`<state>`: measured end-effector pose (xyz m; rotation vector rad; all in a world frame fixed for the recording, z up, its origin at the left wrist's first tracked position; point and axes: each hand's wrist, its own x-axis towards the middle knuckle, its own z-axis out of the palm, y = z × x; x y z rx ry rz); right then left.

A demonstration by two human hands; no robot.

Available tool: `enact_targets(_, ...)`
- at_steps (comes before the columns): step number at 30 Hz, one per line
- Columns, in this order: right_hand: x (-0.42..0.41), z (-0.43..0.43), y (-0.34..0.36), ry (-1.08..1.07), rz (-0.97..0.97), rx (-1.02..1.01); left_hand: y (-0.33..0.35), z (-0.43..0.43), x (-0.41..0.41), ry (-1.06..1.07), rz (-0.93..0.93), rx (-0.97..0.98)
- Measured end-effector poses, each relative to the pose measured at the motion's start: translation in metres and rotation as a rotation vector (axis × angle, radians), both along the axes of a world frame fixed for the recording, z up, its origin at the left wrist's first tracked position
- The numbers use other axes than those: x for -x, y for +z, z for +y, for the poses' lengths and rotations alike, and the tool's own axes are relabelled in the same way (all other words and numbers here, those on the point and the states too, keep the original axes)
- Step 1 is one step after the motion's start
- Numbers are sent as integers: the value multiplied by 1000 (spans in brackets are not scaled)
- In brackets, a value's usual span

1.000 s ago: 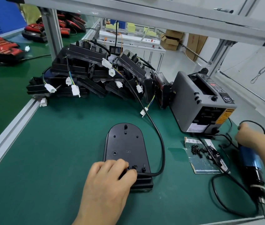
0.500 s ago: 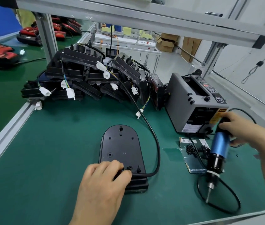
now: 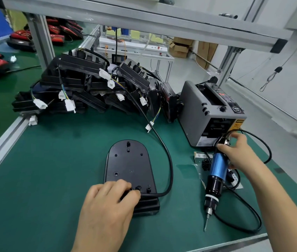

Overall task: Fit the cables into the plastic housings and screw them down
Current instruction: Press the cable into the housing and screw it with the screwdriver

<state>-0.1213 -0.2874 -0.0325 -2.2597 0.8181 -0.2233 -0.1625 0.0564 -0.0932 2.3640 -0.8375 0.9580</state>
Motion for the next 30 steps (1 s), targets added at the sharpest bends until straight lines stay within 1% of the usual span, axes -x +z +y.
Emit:
enact_targets(2, 8, 1, -6, -63, -70, -33, -1, 0, 0, -7, 3, 5)
enact_targets(4, 17, 2, -11, -113, -98, -138, -1, 1, -1, -10, 10, 9)
enact_targets(6, 25, 3, -16, -117, -83, -280, -1, 0, -1, -11, 16, 12)
enact_targets(8, 30, 5, -18, -92, -55, -336, -1, 1, 0, -10, 20, 11)
enact_targets(10, 30, 6, -16, -66, -19, -275, 0, 1, 0, -13, 26, 10)
enact_targets(13, 28, 6, -11, -28, 97, -64, 0, 1, 0, -15, 32, 8)
enact_targets(14, 29, 7, -11, -20, 131, -28, 1, 1, 0, -14, 32, 8)
enact_targets(17, 29, 16, -15, 2, 197, -23, 1, 1, 1, -8, 29, 7)
enact_targets(20, 27, 23, -18, -15, 213, -31, 1, 1, 1, -2, 31, -5)
enact_targets(23, 26, 24, -16, -30, 167, -128, 2, 1, 1, 5, 35, -10)
enact_targets(28, 42, 18, -13, -99, -17, -343, 1, 0, 0, 1, 27, -1)
enact_targets(30, 48, 14, -9, -122, -107, -469, 1, 1, -1, -3, 25, 0)
